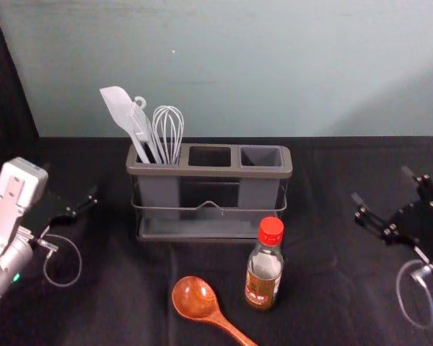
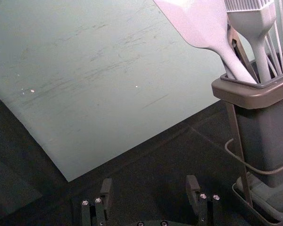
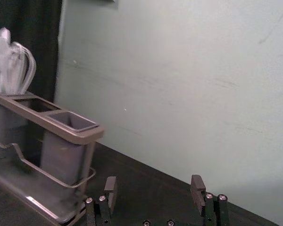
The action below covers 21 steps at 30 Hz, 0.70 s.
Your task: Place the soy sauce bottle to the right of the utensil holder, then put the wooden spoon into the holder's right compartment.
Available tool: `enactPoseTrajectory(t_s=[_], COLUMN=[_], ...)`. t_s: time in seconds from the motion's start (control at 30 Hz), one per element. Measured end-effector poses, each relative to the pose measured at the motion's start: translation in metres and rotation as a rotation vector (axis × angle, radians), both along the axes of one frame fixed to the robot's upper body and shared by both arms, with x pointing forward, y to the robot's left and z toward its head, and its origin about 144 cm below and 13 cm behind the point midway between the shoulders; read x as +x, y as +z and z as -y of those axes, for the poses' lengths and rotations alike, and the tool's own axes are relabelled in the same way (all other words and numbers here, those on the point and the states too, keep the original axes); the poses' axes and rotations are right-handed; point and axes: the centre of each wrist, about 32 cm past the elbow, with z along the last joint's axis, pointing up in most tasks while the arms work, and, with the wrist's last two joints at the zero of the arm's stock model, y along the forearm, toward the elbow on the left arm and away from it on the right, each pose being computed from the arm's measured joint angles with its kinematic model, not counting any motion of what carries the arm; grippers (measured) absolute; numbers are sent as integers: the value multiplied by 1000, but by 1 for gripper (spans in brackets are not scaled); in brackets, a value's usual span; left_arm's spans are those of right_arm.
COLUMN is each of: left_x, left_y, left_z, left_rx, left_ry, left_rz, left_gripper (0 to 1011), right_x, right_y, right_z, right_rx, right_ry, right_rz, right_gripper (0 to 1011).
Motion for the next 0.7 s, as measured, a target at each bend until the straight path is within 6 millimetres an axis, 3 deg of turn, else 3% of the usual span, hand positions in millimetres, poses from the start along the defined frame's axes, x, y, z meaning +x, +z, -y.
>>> enactPoseTrajectory(t_s=[0.3,0.7], left_x=[0,0], left_y=[0,0], left_z=[0,0], left_rx=[0,0], left_ry=[0,0], left_rz=[0,0], left_gripper=[1011,1011], right_x=[-29,-31], right_y=[-4,-9], right_z=[25,32], right_rx=[54,109], right_ry=[147,391], right_rz=[-11,-96], right_gripper=[1003,1003])
